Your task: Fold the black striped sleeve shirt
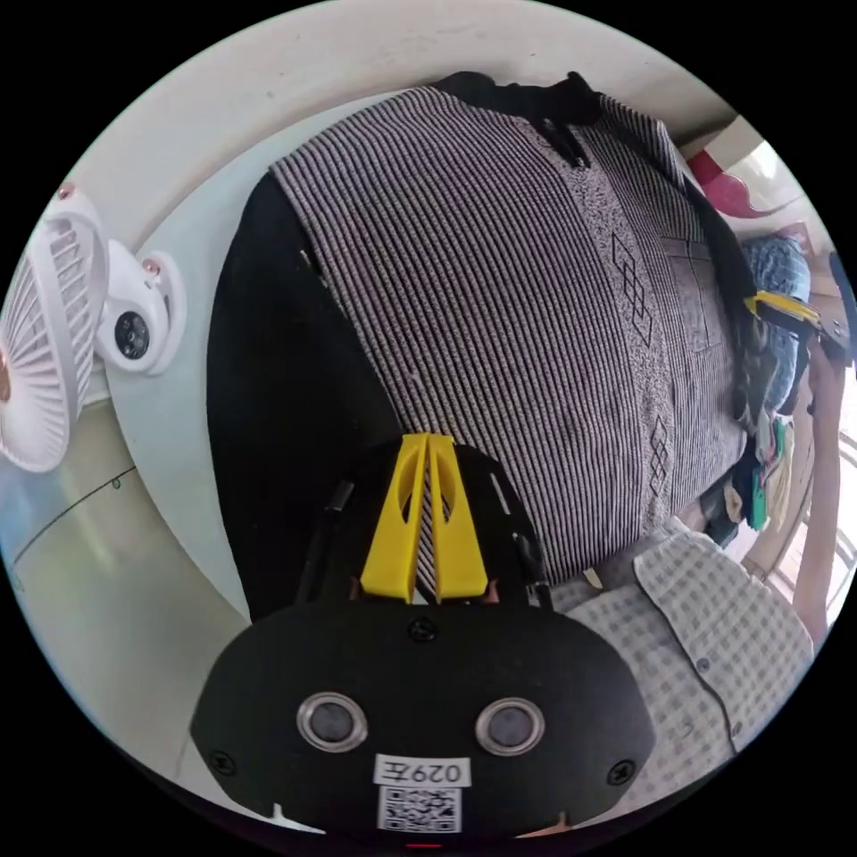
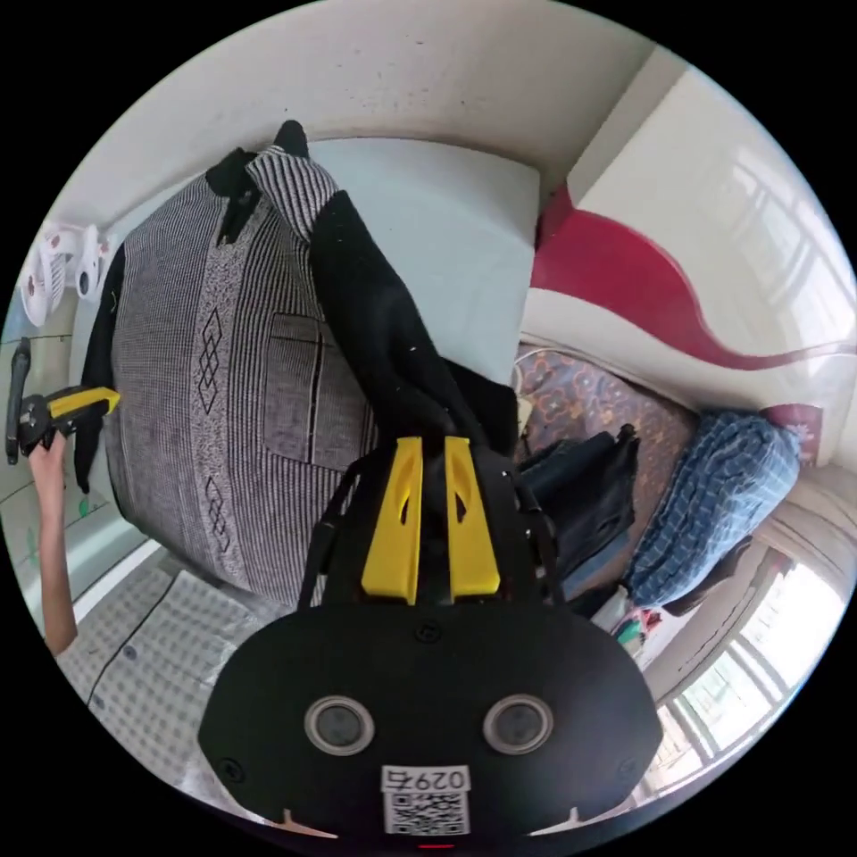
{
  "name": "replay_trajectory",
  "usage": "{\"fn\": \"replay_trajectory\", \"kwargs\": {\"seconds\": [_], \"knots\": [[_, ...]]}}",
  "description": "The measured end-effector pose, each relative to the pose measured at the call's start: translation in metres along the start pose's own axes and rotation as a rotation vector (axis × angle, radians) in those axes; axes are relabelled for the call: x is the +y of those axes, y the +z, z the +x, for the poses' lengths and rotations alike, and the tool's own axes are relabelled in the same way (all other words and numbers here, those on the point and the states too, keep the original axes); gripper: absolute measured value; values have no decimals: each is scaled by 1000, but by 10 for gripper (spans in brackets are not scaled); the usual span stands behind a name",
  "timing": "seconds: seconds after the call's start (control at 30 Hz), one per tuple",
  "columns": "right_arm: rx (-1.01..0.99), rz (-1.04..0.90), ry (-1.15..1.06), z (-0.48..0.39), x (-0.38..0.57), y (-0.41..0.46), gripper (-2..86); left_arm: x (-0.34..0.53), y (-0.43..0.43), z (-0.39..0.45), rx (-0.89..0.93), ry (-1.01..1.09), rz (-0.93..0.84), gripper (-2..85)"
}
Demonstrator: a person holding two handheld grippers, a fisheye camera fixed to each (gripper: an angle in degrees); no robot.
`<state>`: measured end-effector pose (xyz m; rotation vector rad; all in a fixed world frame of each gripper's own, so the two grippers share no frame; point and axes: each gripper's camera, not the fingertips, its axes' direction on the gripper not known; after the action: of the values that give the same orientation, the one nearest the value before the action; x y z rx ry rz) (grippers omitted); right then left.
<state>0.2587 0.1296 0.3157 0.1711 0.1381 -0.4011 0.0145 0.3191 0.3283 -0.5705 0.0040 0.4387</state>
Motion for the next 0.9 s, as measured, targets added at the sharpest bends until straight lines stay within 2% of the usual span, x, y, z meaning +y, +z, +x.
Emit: {"fn": "replay_trajectory", "kwargs": {"seconds": [0.1,0.2,0.43,0.53,0.63,0.7,0.73,0.8,0.87,0.9], "knots": [[-47,145,207,73,-11,-39,19,8,12,-5,5,-42,22,-10],[-42,125,327,129,-32,-57,12,3,21,-4,15,-58,11,-10],[68,211,186,115,-63,-125,3,-29,38,12,-29,-49,-61,-10],[-58,211,22,97,-70,-169,0,-43,46,9,5,-62,-85,-10],[-494,298,-263,90,-58,-235,-3,-54,54,0,72,-87,-107,-10],[-950,471,-530,113,-31,-297,-4,-61,61,-6,121,-107,-111,-10],[-1081,529,-627,122,-22,-312,-4,-62,63,-7,130,-111,-111,-10],[-1510,777,-1083,158,25,-372,-4,-67,68,-8,144,-114,-102,-10],[-1546,930,-1311,178,64,-414,-4,-70,72,-4,128,-101,-97,-10],[-1477,1003,-1419,185,90,-441,-4,-73,74,0,107,-90,-95,-10]]}}
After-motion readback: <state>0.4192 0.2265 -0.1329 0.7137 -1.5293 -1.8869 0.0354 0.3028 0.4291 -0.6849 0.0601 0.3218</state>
